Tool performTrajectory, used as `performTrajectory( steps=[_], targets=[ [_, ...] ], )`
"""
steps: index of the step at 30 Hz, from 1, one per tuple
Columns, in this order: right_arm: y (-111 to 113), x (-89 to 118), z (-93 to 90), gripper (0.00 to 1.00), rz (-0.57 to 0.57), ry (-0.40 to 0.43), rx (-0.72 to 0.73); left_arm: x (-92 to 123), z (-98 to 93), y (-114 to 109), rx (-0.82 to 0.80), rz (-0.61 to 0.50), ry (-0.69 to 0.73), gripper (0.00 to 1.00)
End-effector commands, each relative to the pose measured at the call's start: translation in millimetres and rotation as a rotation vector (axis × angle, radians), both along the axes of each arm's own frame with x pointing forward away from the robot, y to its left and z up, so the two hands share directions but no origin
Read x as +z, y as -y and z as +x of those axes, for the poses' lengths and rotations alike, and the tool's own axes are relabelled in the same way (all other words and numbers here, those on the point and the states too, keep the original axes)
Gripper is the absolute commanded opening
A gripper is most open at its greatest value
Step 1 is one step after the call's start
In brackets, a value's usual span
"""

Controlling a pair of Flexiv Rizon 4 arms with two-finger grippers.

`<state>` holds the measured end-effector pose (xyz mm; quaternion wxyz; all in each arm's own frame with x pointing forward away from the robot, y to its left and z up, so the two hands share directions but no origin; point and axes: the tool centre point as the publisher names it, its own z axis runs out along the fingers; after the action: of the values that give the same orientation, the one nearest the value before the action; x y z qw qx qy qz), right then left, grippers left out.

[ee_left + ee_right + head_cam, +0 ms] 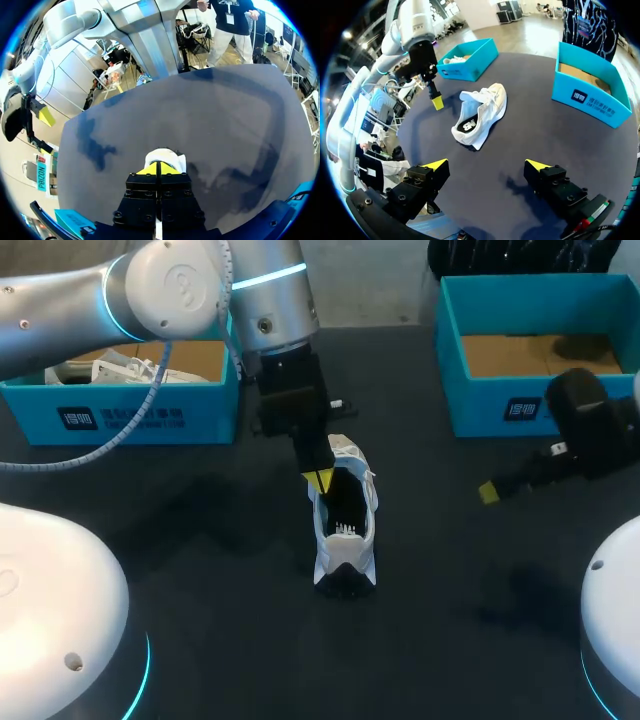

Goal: Take the shoe out of the shoebox, open the shoe tongue, remove and reinsert the insole, then place the shoe into the shoebox

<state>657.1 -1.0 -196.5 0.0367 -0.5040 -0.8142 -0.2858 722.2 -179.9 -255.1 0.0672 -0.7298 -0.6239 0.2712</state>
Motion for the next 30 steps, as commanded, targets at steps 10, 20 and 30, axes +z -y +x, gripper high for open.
performTrajectory(
  steps=[10, 20, 30],
  targets=[
    [13.9, 21.7, -13.2, 1.0, 0.0, 0.005, -0.002, 0.4, -0.3, -0.8, 0.0, 0.002, 0.003, 0.0],
    [13.9, 21.7, -13.2, 1.0, 0.0, 0.005, -0.002, -31.6, 13.0, 3.0, 0.018, 0.033, 0.089, 0.0],
    [13.9, 21.7, -13.2, 1.0, 0.0, 0.005, -0.002, -55.1, 9.0, 11.6, 0.005, 0.068, 0.162, 0.0]
  ],
)
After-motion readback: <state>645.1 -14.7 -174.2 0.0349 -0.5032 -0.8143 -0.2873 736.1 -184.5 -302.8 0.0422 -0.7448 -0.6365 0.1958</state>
